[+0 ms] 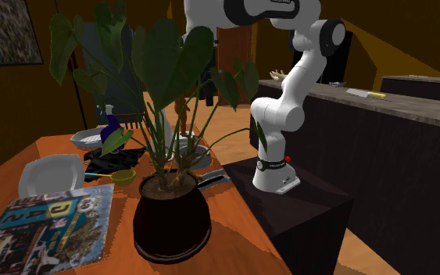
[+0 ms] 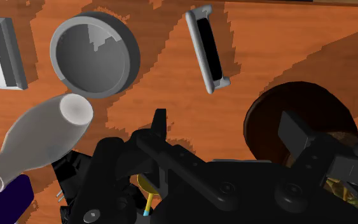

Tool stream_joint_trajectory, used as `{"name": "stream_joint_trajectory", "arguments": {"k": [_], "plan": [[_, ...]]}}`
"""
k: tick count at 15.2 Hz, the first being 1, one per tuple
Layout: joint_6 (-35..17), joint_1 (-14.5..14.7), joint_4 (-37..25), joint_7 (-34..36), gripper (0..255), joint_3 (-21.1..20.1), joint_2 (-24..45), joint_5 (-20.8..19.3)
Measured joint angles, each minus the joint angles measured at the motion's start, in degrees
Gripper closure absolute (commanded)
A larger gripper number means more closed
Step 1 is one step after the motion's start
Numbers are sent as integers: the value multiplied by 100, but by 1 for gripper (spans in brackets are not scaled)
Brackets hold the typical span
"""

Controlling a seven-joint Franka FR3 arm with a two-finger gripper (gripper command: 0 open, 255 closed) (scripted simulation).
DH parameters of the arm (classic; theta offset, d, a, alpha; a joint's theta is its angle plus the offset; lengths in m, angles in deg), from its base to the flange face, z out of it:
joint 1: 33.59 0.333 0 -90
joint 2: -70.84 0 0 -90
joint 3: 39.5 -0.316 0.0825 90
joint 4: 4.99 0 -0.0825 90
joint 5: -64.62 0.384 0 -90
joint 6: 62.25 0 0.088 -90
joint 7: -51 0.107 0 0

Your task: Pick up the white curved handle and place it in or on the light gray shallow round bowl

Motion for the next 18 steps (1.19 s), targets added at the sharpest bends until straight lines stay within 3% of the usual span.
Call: {"name": "stream_joint_trajectory", "arguments": {"k": [6, 12, 18], "plan": [[-704, 88, 836, -348, 0, 153, -132, -1], [-1943, 210, 1919, -873, 0, 381, 27, -3], [-3361, 365, 2711, -1440, 0, 630, 668, 27]]}}
